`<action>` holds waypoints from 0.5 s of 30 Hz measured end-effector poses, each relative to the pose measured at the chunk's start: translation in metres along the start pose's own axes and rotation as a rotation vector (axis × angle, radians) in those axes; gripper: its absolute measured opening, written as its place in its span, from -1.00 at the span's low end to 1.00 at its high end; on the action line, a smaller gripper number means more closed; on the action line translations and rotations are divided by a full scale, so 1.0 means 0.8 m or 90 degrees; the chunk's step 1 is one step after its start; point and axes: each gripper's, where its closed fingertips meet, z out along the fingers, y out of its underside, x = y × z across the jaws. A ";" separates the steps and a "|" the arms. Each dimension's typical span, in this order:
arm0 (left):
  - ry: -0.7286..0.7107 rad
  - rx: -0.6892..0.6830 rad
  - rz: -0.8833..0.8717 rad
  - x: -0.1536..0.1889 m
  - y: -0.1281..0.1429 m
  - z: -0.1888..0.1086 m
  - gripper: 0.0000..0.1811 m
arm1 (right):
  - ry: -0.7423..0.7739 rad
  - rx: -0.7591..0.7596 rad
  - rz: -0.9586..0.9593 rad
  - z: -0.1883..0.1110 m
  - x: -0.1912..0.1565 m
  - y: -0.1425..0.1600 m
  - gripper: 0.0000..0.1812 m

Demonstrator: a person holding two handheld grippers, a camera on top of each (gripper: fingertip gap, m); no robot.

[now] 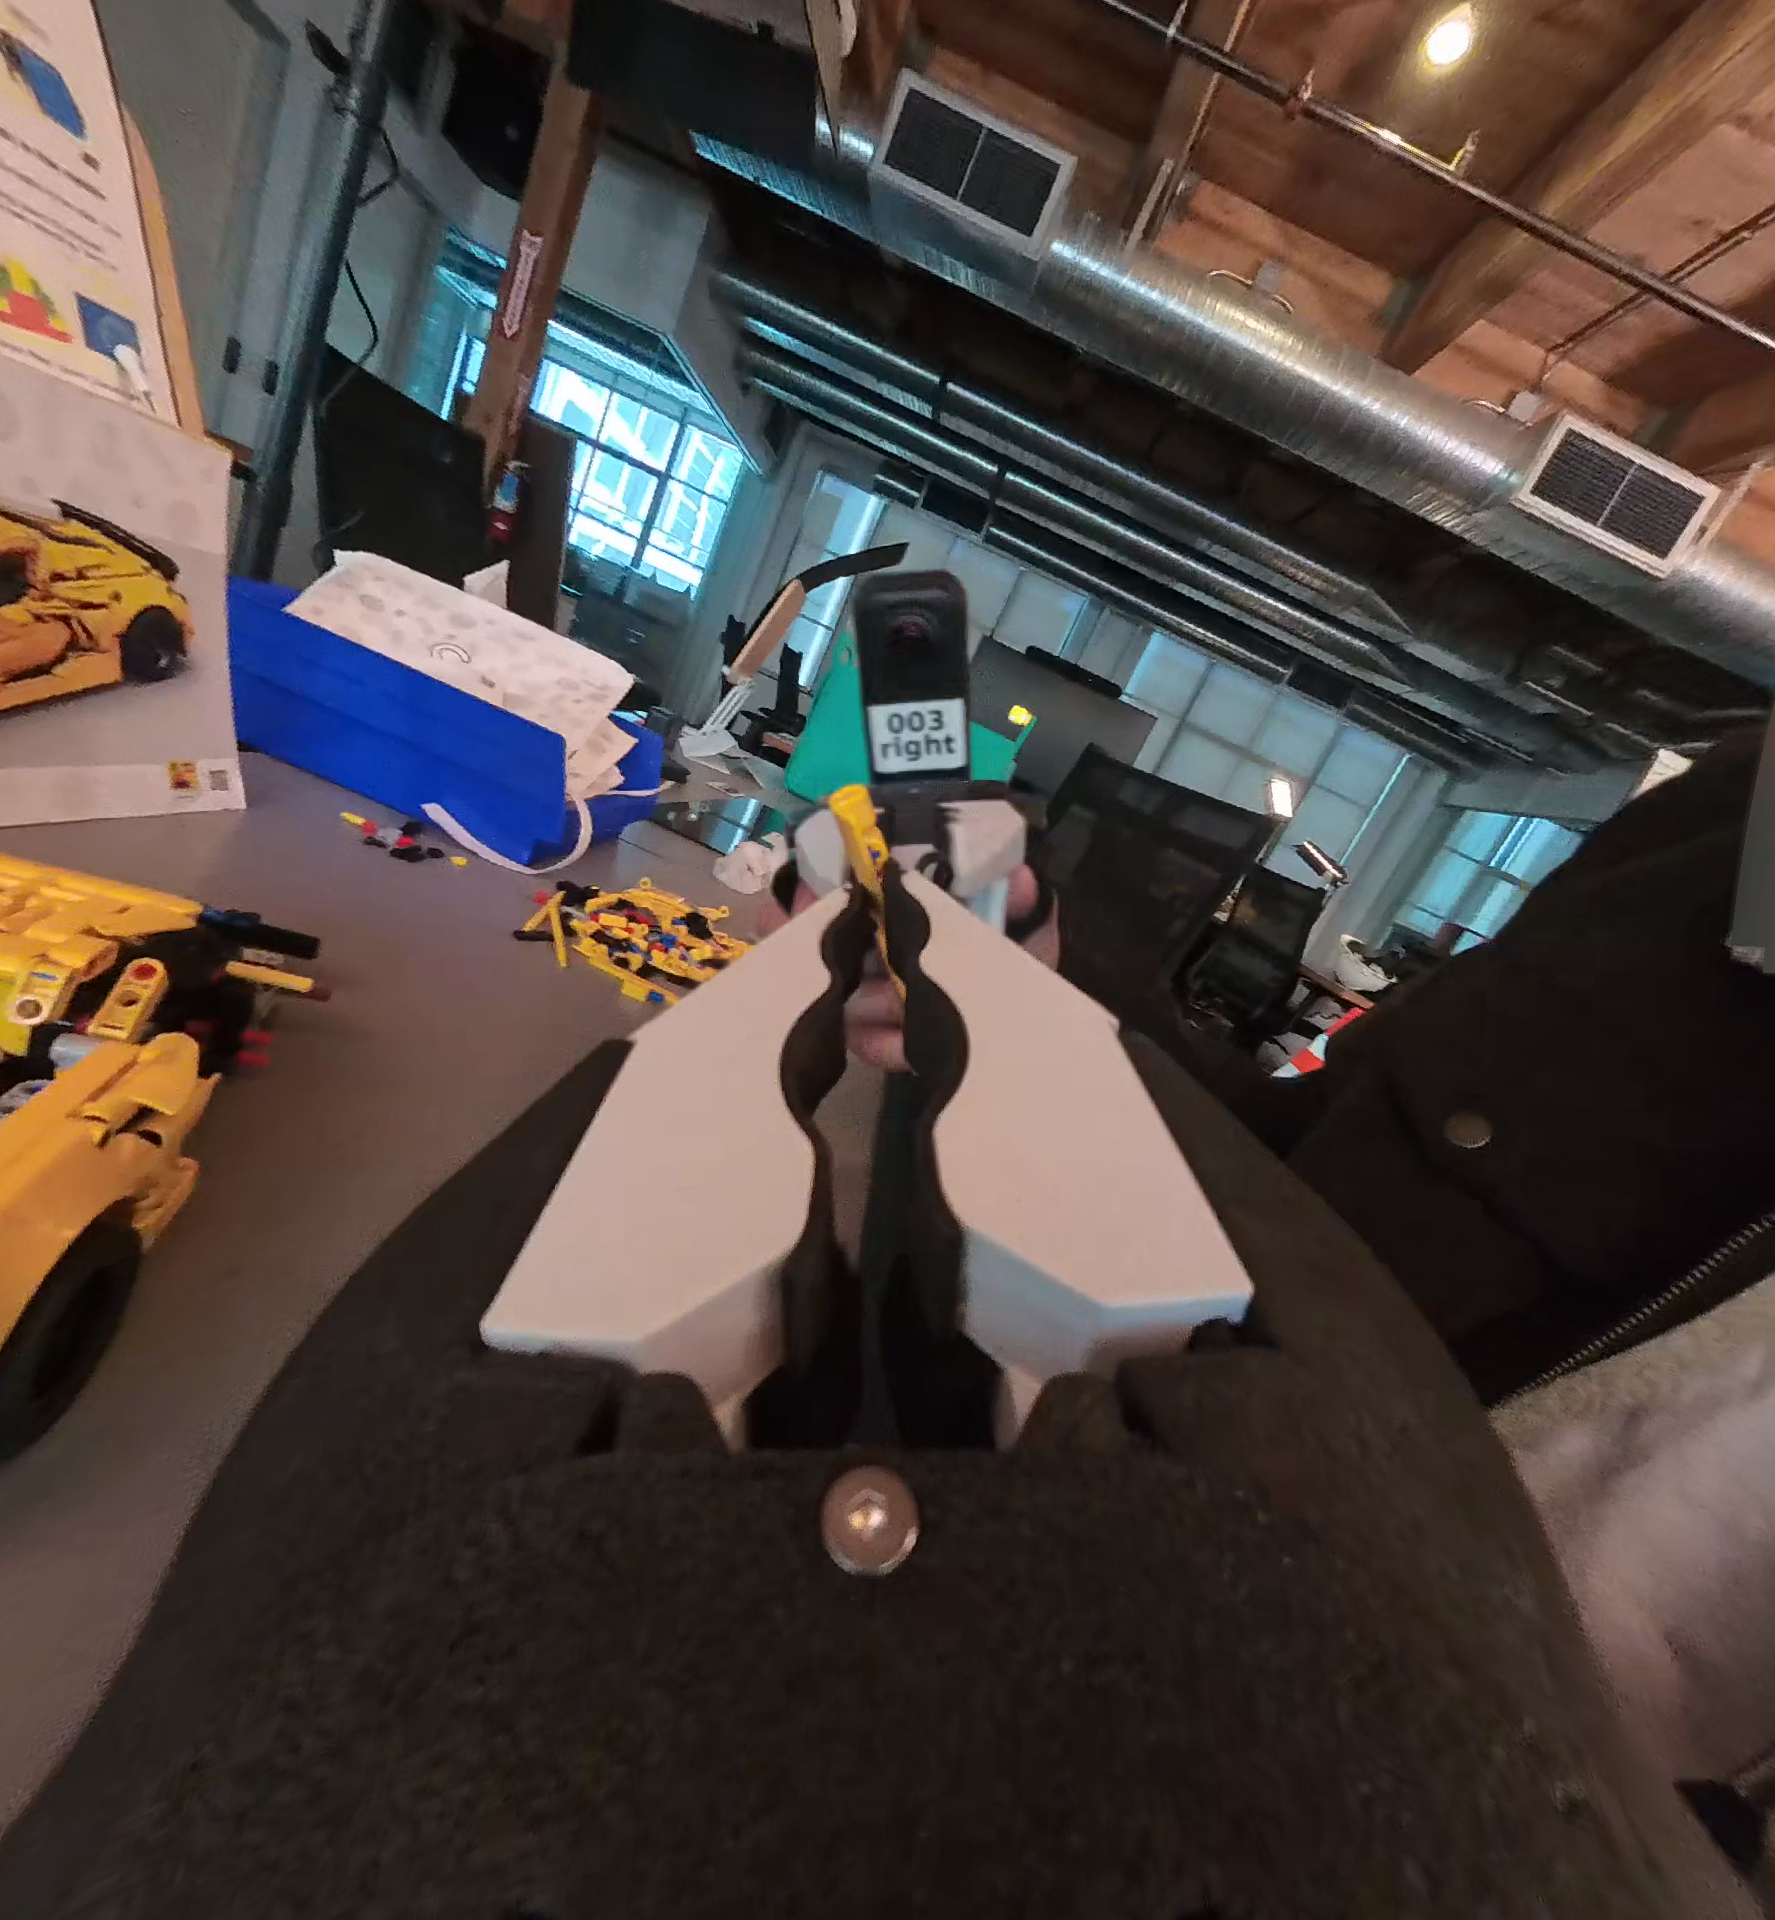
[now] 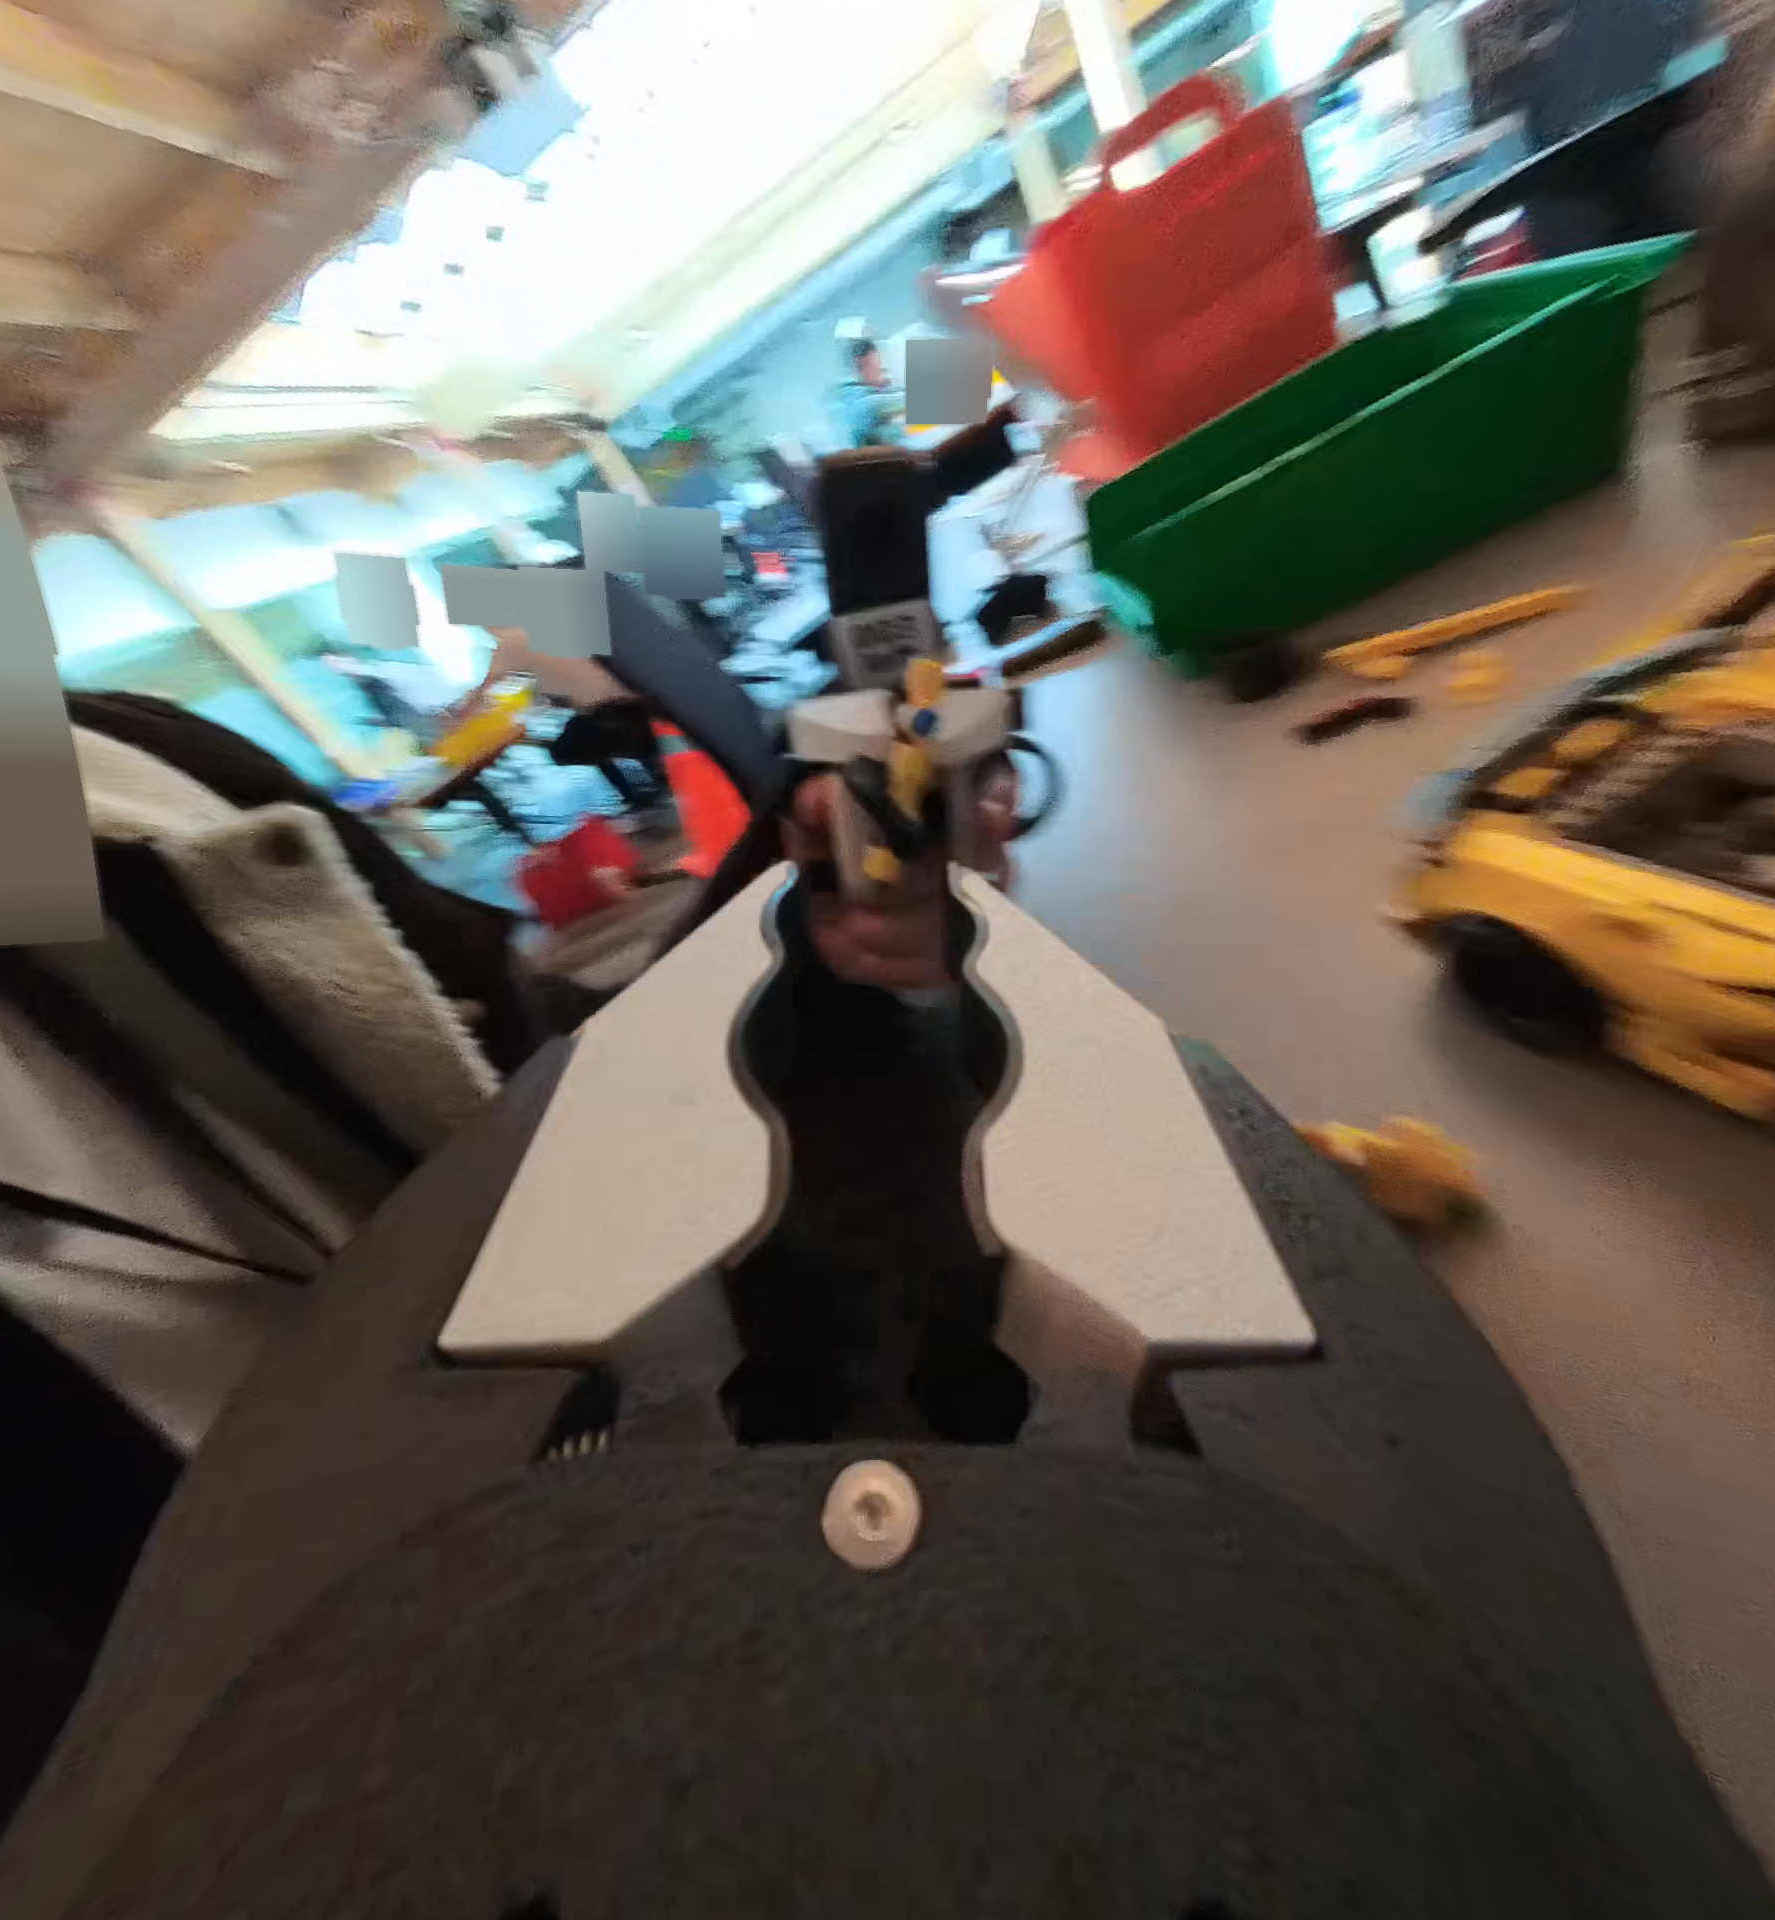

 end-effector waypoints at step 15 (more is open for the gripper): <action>-0.061 -0.043 -0.006 -0.022 0.014 -0.001 -0.99 | 0.192 -0.045 -0.270 0.032 0.027 0.011 -0.93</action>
